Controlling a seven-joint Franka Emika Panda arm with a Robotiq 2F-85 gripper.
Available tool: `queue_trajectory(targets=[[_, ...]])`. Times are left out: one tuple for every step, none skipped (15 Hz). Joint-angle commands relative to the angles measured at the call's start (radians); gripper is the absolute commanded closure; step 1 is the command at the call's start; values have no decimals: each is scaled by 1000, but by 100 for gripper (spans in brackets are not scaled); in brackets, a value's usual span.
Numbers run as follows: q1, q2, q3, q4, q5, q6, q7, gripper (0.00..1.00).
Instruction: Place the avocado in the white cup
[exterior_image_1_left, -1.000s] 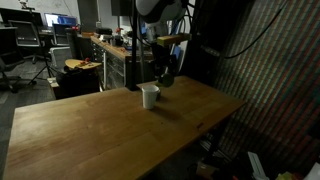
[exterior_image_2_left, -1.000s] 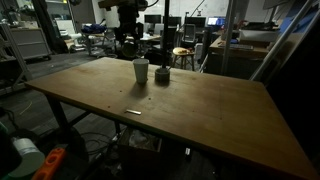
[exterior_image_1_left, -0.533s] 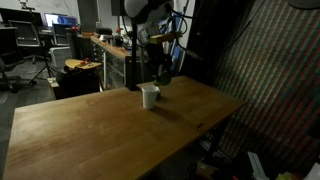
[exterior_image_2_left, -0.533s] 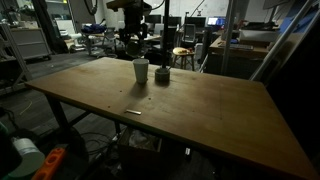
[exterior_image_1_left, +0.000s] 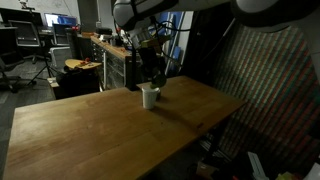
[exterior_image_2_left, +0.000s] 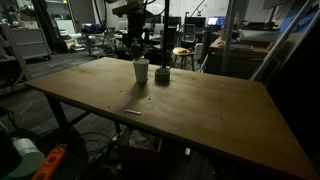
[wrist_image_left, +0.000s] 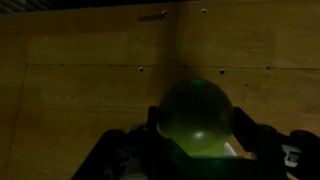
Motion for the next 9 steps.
queue_trajectory(targets=[[11,121,-20,195,-10,-95,-27,52],[10,146,-25,228,-9,-107,-25,52],[9,168,-27,255,-6,-119,-27,52],[8,193,-30,285,-5,-128,-28,52],[9,217,-34,317,-4,-141,-27,52],[11,238,-36,343,-4,-152,-32,52],[12,259,-37,369,-5,-160,-35,52],[15,274,-37,390,-5,-167,-42,52],[17,290,-38,414,-4,-172,-41,52]])
